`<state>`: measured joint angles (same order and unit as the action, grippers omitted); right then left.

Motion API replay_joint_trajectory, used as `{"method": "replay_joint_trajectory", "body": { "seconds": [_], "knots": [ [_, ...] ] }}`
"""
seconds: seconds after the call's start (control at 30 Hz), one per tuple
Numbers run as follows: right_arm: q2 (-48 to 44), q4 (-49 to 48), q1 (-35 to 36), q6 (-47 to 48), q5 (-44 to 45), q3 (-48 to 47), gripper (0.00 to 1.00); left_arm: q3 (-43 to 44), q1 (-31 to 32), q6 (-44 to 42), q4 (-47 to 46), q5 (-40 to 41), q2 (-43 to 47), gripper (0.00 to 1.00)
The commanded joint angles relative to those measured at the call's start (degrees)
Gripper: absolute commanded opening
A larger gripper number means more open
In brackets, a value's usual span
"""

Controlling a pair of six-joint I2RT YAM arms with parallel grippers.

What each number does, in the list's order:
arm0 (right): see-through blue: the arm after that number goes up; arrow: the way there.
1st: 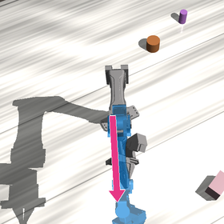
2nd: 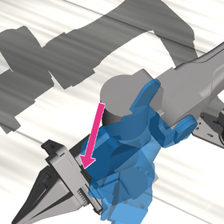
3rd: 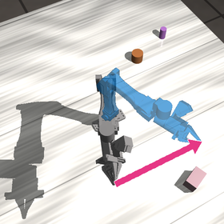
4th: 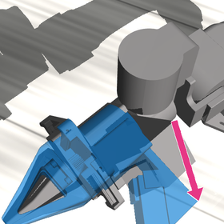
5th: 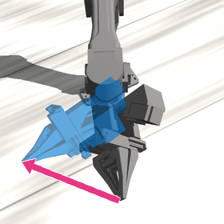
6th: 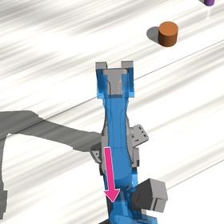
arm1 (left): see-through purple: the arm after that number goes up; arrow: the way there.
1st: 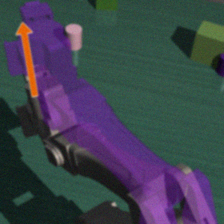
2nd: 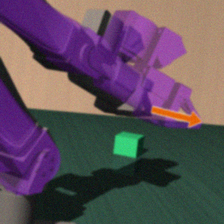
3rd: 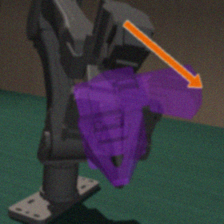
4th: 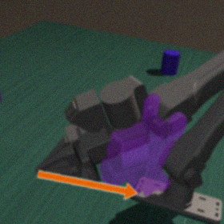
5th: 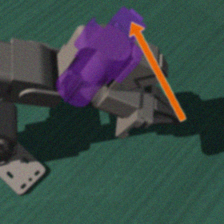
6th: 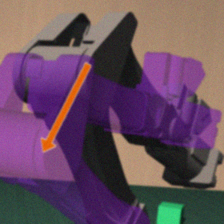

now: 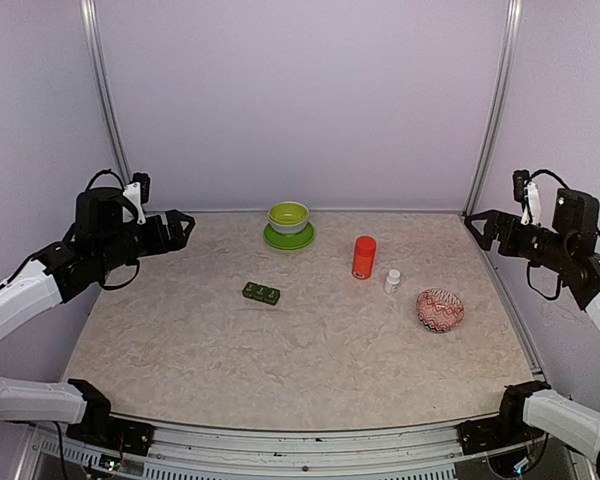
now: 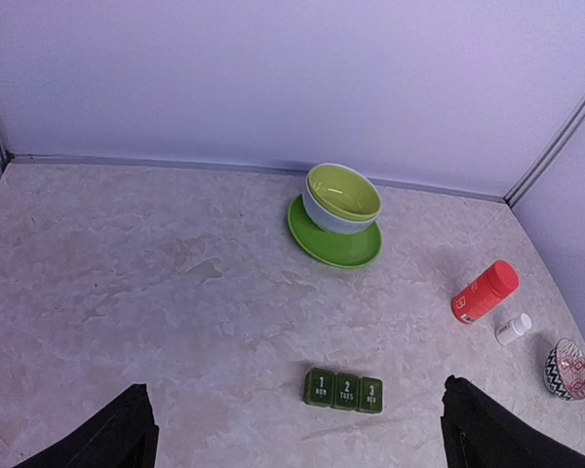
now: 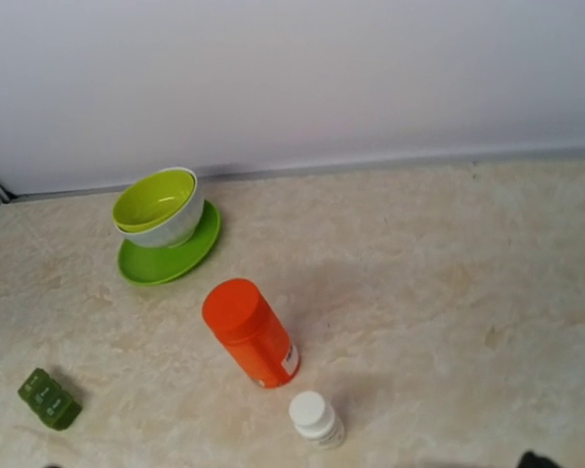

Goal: Sort the pills into containers
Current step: Pick up the pill container from the center of the board.

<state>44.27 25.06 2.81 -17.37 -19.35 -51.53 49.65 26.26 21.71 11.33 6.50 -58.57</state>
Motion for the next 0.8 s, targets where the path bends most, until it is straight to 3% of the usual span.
{"method": "replay_joint_trajectory", "body": {
  "seconds": [0.0,0.1,0.17,0.3,0.5,0.77],
  "knots": [
    [3.63,0.95,-0.88,-4.47,-1.59,0.16,1.00,-1.49,1.64,2.04,-3.10,-0.31,-1.59,0.99],
    [4.50,-1.93,-0.88,-2.84,-8.64,1.35,1.00,-1.98,2.34,2.48,-4.23,-0.27,-2.47,0.99],
    [2.22,-8.94,-0.88,-3.60,-12.23,5.25,1.00,-2.11,2.64,2.70,-4.46,-0.02,-3.05,0.99],
    [-1.01,-10.55,-0.90,-6.01,-8.77,7.66,1.00,-2.86,3.16,3.18,-5.42,0.18,-3.48,0.99],
    [4.01,-10.49,-0.88,-4.92,-13.37,8.36,1.00,-4.30,4.25,3.77,-7.05,0.87,-4.32,0.99],
    [10.77,-7.21,2.66,-1.49,-8.55,6.10,1.00,-5.18,6.32,3.35,-7.64,1.36,-7.65,0.99]
  ]
}}
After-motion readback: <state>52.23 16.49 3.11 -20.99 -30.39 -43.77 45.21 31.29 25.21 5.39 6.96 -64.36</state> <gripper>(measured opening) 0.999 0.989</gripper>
